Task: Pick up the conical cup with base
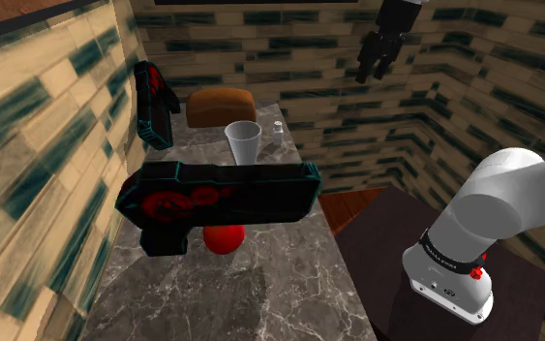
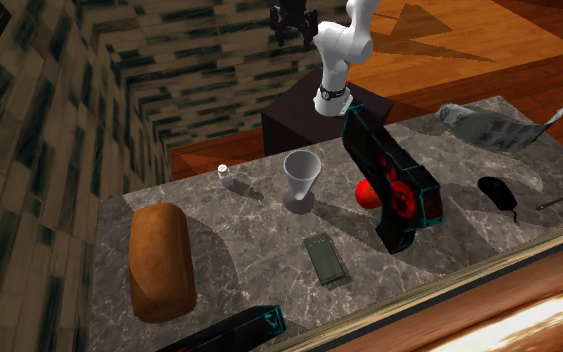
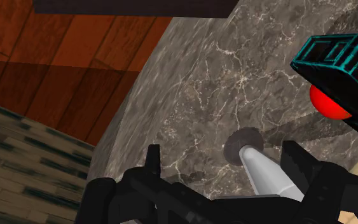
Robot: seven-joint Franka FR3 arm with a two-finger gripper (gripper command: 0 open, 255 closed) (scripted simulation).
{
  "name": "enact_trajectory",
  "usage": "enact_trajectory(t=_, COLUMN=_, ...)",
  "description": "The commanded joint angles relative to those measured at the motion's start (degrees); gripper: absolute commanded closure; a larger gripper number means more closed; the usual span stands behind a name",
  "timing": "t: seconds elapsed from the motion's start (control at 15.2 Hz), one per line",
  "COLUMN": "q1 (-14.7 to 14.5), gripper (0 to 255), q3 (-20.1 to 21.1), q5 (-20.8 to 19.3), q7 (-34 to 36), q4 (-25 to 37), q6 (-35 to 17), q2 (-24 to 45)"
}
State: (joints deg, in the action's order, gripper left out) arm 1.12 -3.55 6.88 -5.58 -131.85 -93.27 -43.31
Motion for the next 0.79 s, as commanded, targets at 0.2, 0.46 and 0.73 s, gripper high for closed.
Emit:
enact_trajectory(t=0.2, q1=-1.2, gripper=0, q3=1.4, q5=1.3, q7=0.6, q4=0.8, q6=-3.9, q2=5.2)
enact_trajectory(t=0.46, q1=-2.7, gripper=0, q3=3.3, q5=2.7, q7=1.3, q4=2.9, q6=-8.5, q2=12.7)
enact_trajectory(t=0.73, q1=-4.0, gripper=0, q3=5.0, q5=3.8, q7=2.0, q4=6.1, q6=-12.5, q2=20.5)
